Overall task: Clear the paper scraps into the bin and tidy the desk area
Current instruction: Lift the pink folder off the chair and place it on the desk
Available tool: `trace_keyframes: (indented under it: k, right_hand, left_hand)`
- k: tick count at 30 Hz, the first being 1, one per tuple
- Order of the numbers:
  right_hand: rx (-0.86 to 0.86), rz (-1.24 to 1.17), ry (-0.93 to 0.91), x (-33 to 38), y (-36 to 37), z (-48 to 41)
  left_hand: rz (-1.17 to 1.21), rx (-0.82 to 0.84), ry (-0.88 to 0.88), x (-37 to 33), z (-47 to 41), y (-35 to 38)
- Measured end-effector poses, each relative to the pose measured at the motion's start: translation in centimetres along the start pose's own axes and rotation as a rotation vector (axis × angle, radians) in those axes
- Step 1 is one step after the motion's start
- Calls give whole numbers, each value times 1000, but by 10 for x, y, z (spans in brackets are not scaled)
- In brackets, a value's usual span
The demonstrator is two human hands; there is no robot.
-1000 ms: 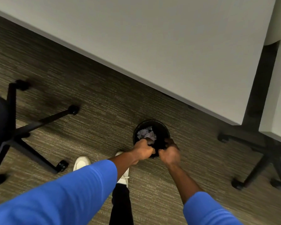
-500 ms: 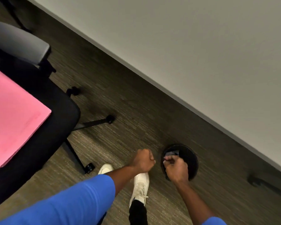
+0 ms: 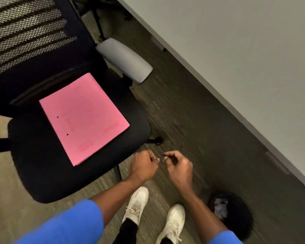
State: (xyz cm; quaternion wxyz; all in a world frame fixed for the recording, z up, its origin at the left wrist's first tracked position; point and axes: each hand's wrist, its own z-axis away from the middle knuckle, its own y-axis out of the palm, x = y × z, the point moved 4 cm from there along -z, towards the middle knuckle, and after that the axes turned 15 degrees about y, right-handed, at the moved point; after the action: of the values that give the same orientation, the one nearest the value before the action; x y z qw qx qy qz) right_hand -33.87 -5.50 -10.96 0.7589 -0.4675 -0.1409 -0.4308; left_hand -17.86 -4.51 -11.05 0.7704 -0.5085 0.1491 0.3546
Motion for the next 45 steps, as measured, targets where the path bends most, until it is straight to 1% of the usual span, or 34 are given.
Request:
trace_keyframes:
  k: [3,5,9,12,14,16,18,20,24,27,30,32,35,40,45]
  right_hand:
    - [-29,-45,-90,38,16,-1]
    - [9,-63,-142,71,33,-1]
    - [28,-10,-206,121,60,-4]
    - [43,49,-230,144,78,-10]
    - [66,150,-232,157,89,-18]
    - [89,244,-231,166,100,-25]
    - [81,291,-220,174,108,-31]
    - [62,307,-199,181,113,-37]
    - [80,347,-154,190,125,-43]
    - [100,331,-124,190,130,-42]
    - [146,301,-80,184,128,-39]
    - [188,304,-82,178,123,-31]
    - [217,260,-89,169,114,-17]
    - [265,141,-1,159,86,9]
    - [288,80,20,160,47,39]
  left_hand:
    - [0,-129,-17,5,5,-43]
    - [22,-250,-46,20,5,-85]
    - [67,-506,-120,69,3,-158]
    - [57,-627,-162,105,1,-200]
    - [22,-594,-233,129,-5,-217]
    - [17,-465,-328,150,-10,-225]
    - [48,-389,-347,161,-13,-227]
    - [77,-406,-339,165,-16,-228]
    - [207,-475,-484,174,-15,-225]
    - [350,-565,-533,178,-10,-226]
    - [416,-579,-578,183,-2,-226]
    - [481,-540,-581,186,5,-224]
    - [584,-534,-515,186,20,-221]
    - [630,-507,-474,167,55,-224]
    - [646,-482,-474,148,90,-224]
